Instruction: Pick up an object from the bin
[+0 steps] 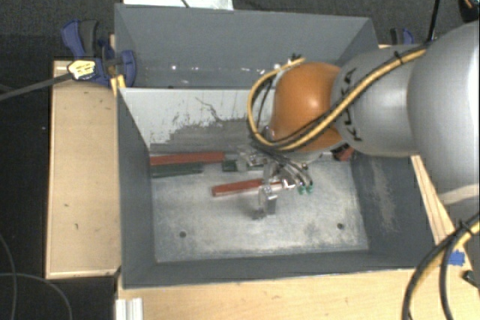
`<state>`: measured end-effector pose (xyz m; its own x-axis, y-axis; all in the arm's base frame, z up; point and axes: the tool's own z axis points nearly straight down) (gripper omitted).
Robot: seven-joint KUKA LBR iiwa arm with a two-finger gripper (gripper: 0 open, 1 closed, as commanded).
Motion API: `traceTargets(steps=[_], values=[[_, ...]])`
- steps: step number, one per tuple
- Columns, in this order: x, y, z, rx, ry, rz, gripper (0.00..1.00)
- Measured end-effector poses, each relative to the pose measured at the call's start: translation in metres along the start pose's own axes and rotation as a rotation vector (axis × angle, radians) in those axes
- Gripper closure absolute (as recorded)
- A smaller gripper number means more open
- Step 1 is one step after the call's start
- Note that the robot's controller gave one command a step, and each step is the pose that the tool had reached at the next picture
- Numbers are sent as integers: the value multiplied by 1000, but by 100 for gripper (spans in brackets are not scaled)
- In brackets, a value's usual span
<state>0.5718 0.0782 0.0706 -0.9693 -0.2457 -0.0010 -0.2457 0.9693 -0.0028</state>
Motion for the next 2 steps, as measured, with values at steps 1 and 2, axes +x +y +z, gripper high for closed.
traceTargets(steps=[1, 2], values=[[-2, 6, -2, -4, -6, -4, 100], [-1, 5, 0, -3, -2, -2, 0]])
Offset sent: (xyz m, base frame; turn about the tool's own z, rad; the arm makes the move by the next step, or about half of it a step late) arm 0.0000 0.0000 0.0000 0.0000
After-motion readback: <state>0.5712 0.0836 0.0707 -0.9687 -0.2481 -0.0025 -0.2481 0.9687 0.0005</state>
